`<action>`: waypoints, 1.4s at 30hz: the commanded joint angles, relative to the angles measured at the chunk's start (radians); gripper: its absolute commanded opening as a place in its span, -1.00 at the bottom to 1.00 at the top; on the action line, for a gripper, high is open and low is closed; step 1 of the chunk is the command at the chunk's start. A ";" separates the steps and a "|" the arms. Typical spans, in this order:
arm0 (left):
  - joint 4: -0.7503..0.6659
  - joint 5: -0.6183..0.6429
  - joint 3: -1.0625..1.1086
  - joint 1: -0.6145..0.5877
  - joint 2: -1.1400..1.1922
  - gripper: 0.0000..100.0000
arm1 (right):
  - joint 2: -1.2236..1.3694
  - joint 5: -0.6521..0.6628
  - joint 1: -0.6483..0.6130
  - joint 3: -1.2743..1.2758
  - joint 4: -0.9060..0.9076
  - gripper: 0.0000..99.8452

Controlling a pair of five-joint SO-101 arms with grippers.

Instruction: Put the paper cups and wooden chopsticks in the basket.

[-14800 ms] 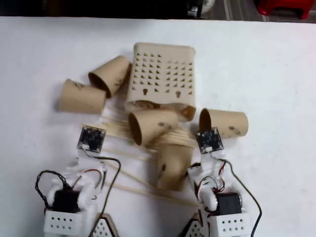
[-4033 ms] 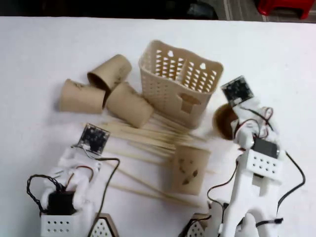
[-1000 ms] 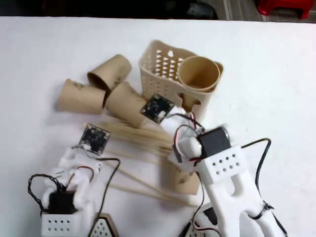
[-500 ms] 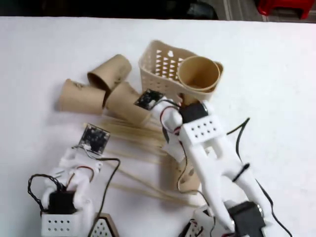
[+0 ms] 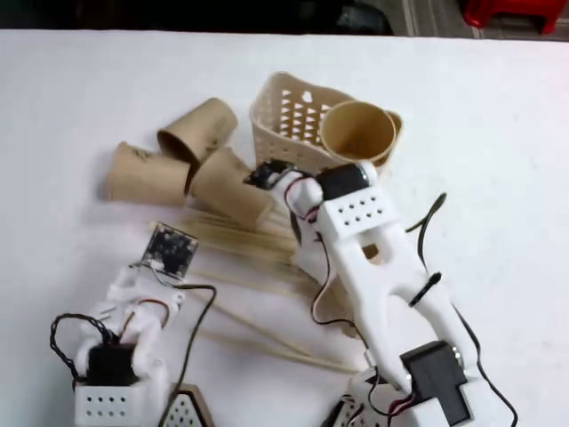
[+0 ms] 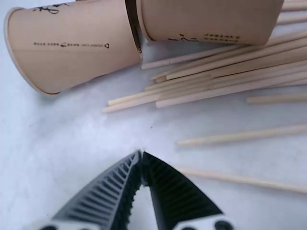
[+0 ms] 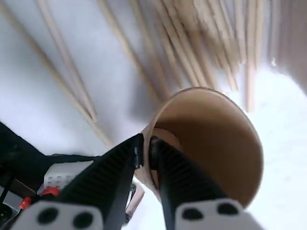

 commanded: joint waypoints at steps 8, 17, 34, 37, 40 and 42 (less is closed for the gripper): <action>-0.025 -0.011 -0.009 -0.005 -0.010 -0.95 | -0.042 0.002 -0.079 -0.089 0.024 -0.96; -0.025 -0.011 -0.009 -0.004 -0.010 -0.95 | -0.361 -0.054 -0.242 -0.117 0.025 -0.96; -0.025 -0.011 -0.009 -0.005 -0.010 -0.95 | -0.421 0.164 -0.097 -0.703 -0.008 -0.96; -0.025 -0.011 -0.009 -0.005 -0.010 -0.95 | -0.354 0.227 -0.013 -0.709 -0.051 -0.96; -0.025 -0.011 -0.009 -0.005 -0.010 -0.95 | -0.295 0.249 0.050 -0.707 -0.093 -0.96; -0.025 -0.011 -0.009 -0.005 -0.010 -0.95 | -0.266 0.249 0.074 -0.707 -0.114 -0.96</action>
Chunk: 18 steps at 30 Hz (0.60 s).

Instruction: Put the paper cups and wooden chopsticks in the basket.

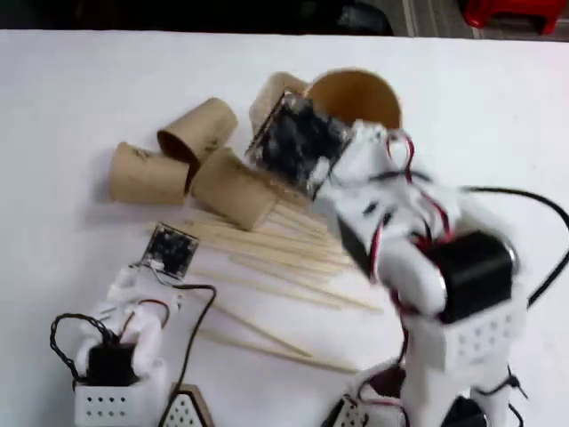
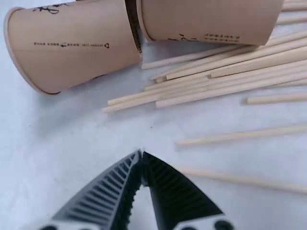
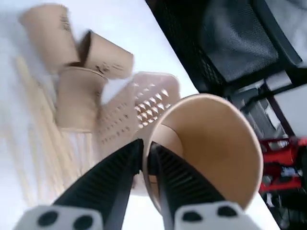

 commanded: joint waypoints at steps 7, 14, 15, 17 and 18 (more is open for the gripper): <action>-0.025 -0.011 -0.009 -0.005 -0.010 -0.95 | 0.128 0.015 0.091 -0.031 -0.048 -0.96; -0.025 -0.011 -0.009 -0.005 -0.010 -0.95 | 0.203 0.015 0.134 -0.031 -0.119 -0.96; -0.025 -0.011 -0.009 -0.005 -0.010 -0.95 | 0.208 0.015 0.139 -0.031 -0.131 -0.96; -0.025 -0.011 -0.009 -0.005 -0.010 -0.95 | 0.220 0.015 0.143 -0.031 -0.143 -0.96; -0.025 -0.011 -0.009 -0.005 -0.010 -0.95 | 0.225 0.015 0.143 -0.031 -0.145 -0.96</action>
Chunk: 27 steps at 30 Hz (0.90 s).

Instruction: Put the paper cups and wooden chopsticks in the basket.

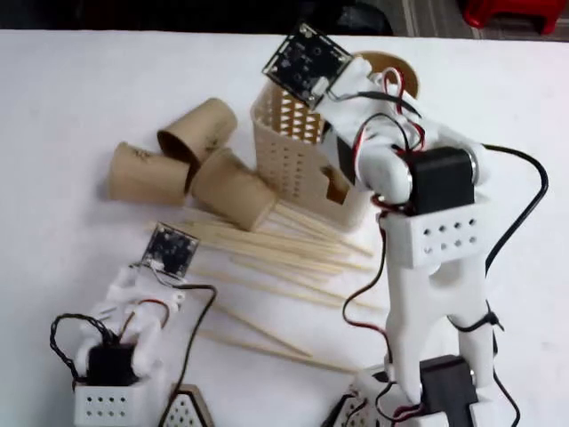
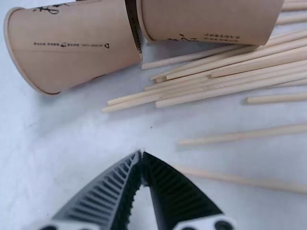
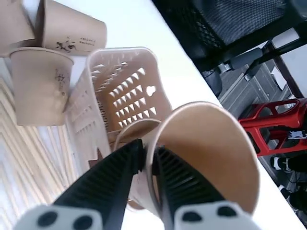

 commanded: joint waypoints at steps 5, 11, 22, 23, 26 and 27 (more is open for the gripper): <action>-0.025 -0.011 -0.009 -0.005 -0.010 -0.95 | 0.018 0.009 0.019 -0.034 -0.024 -0.96; -0.025 -0.011 -0.009 -0.005 -0.010 -0.95 | 0.021 0.002 0.019 -0.029 -0.094 -0.96; -0.025 -0.011 -0.009 -0.005 -0.010 -0.95 | 0.022 -0.031 0.019 0.049 -0.128 -0.96; -0.025 -0.011 -0.009 -0.005 -0.010 -0.95 | 0.018 -0.031 0.019 0.071 -0.128 -0.96; -0.025 -0.011 -0.009 -0.005 -0.010 -0.95 | 0.015 -0.034 0.019 0.107 -0.128 -0.96; -0.025 -0.011 -0.009 -0.005 -0.010 -0.95 | 0.015 -0.034 0.019 0.110 -0.122 -0.96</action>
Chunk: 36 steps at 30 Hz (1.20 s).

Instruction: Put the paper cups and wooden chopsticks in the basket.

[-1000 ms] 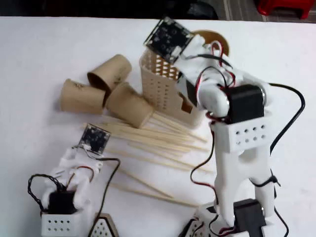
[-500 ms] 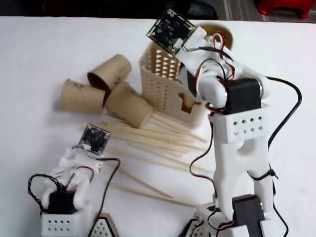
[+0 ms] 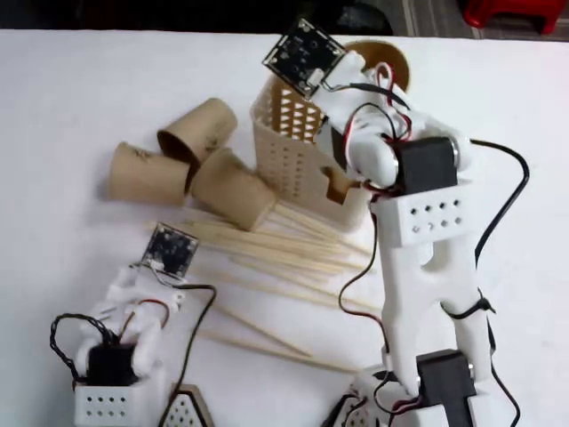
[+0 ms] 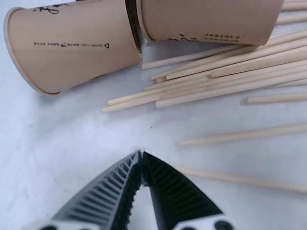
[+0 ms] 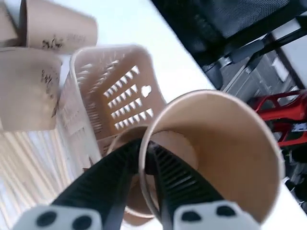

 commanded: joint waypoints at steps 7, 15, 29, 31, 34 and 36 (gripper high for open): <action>-0.025 -0.011 -0.009 -0.005 -0.010 -0.95 | -0.012 -0.014 0.004 -0.006 0.061 -0.96; -0.025 -0.011 -0.009 -0.005 -0.010 -0.95 | -0.102 -0.049 0.004 -0.060 0.097 -0.96; -0.025 -0.011 -0.009 -0.005 -0.010 -0.95 | -0.013 -0.057 0.012 -0.061 0.124 -0.83; -0.025 -0.011 -0.009 -0.005 -0.010 -0.95 | -0.031 -0.057 0.007 -0.068 0.150 -0.71; -0.025 -0.011 -0.011 -0.005 -0.010 -0.94 | -0.104 -0.057 -0.016 -0.068 0.205 -0.62; -0.025 -0.011 -0.012 -0.007 -0.010 -0.94 | -0.162 -0.055 -0.050 -0.063 0.252 -0.65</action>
